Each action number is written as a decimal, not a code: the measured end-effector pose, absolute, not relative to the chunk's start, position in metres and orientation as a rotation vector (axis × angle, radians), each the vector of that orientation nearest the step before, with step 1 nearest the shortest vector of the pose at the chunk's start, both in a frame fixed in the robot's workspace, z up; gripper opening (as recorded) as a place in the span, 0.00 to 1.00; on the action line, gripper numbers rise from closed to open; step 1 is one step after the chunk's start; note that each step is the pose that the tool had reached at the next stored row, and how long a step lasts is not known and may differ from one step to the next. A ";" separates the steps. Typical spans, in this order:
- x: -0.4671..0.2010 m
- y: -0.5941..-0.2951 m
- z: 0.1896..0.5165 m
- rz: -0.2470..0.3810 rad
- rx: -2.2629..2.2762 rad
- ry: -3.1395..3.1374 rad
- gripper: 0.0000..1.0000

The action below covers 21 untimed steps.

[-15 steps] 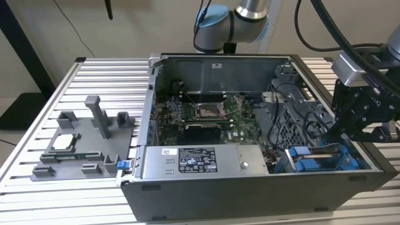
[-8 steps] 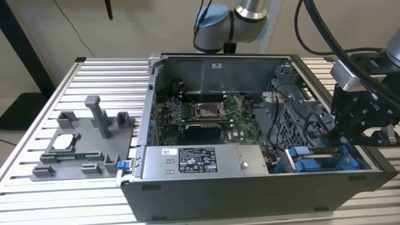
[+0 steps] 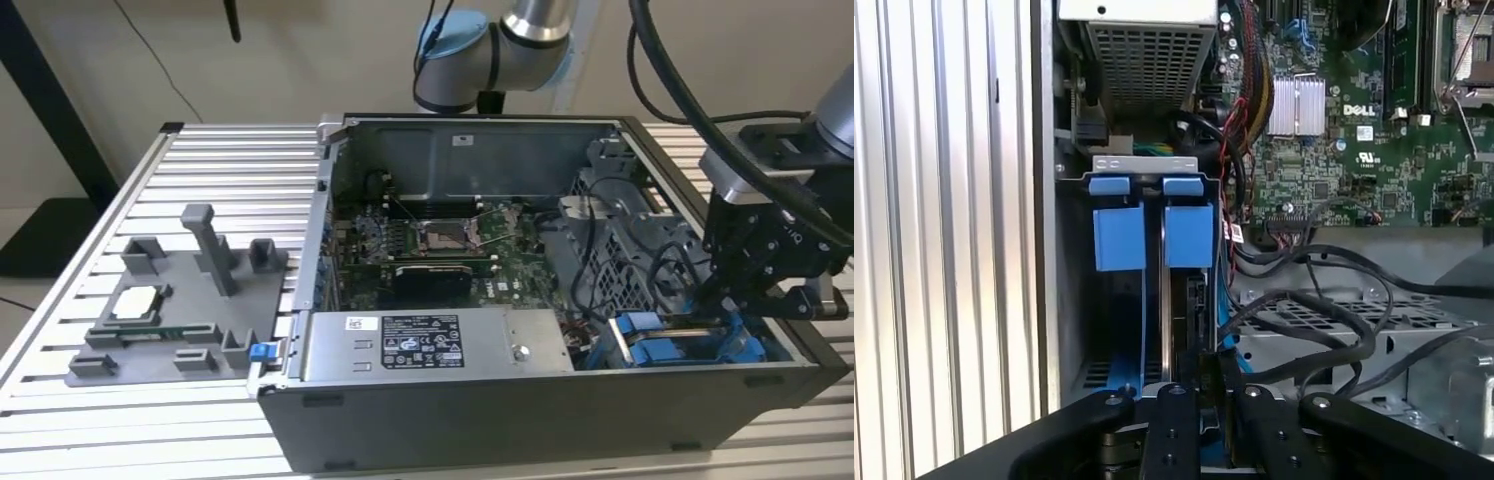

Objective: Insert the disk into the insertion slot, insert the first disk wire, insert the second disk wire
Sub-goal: 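Insert the first disk wire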

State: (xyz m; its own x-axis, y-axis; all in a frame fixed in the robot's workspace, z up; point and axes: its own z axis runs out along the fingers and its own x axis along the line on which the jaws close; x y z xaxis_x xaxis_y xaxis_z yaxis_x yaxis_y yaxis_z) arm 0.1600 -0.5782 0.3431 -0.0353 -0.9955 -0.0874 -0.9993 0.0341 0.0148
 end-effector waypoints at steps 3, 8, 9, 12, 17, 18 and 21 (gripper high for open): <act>0.160 -0.578 0.342 0.110 -2.143 2.221 0.00; 0.160 -0.578 0.340 0.110 -2.143 2.222 0.00; 0.161 -0.578 0.340 0.110 -2.144 2.221 0.00; 0.161 -0.578 0.338 0.110 -2.143 2.221 0.00; 0.161 -0.578 0.332 0.109 -2.144 2.222 0.00; 0.161 -0.578 0.332 0.109 -2.144 2.222 0.00; 0.161 -0.578 0.349 0.112 -2.143 2.221 1.00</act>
